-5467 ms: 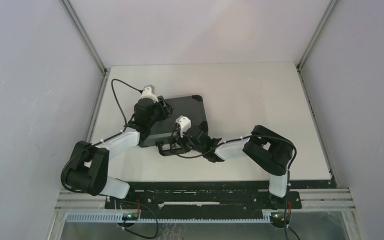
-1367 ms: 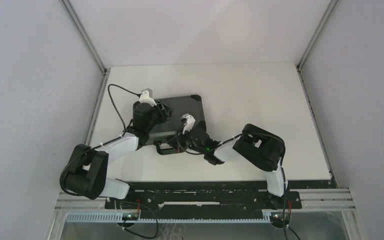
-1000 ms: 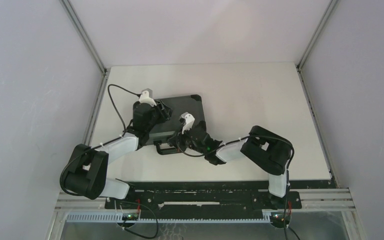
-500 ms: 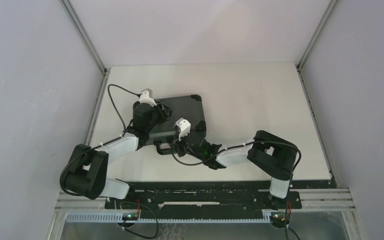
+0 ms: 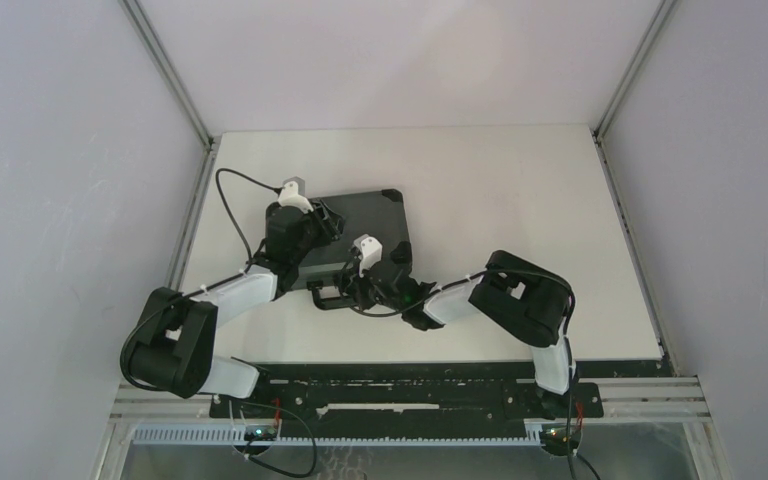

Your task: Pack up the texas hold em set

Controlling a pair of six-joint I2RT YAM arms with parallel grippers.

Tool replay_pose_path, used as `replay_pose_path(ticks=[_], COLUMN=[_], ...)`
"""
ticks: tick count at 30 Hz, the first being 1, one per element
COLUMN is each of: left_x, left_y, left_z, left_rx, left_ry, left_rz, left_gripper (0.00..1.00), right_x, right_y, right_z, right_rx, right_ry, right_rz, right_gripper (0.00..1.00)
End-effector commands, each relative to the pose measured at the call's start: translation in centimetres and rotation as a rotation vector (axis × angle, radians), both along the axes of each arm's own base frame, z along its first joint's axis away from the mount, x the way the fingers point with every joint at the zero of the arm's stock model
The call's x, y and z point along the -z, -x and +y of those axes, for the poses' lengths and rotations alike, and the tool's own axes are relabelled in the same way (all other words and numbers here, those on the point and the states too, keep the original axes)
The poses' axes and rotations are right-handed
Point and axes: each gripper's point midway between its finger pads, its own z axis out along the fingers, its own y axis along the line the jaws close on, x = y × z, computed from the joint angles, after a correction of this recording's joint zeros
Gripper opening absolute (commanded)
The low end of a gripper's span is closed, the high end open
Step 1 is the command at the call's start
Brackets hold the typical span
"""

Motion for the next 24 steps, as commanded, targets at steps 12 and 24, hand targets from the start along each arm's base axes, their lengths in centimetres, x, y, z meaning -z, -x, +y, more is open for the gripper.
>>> replay_pose_path(ticks=[12, 24], left_x=[3.4, 3.8], left_y=[1.7, 1.7], left_z=[0.4, 0.6], left_rx=[0.008, 0.001], left_ry=[-0.028, -0.04], left_rz=[0.115, 0.119], left_gripper=[0.5, 0.5], right_x=[-7.0, -5.6], right_y=[0.9, 1.0], right_z=[0.8, 0.4], right_rx=[-0.022, -0.011], right_ry=[-0.06, -0.064], right_rz=[-0.114, -0.072], right_gripper=[0.0, 0.0])
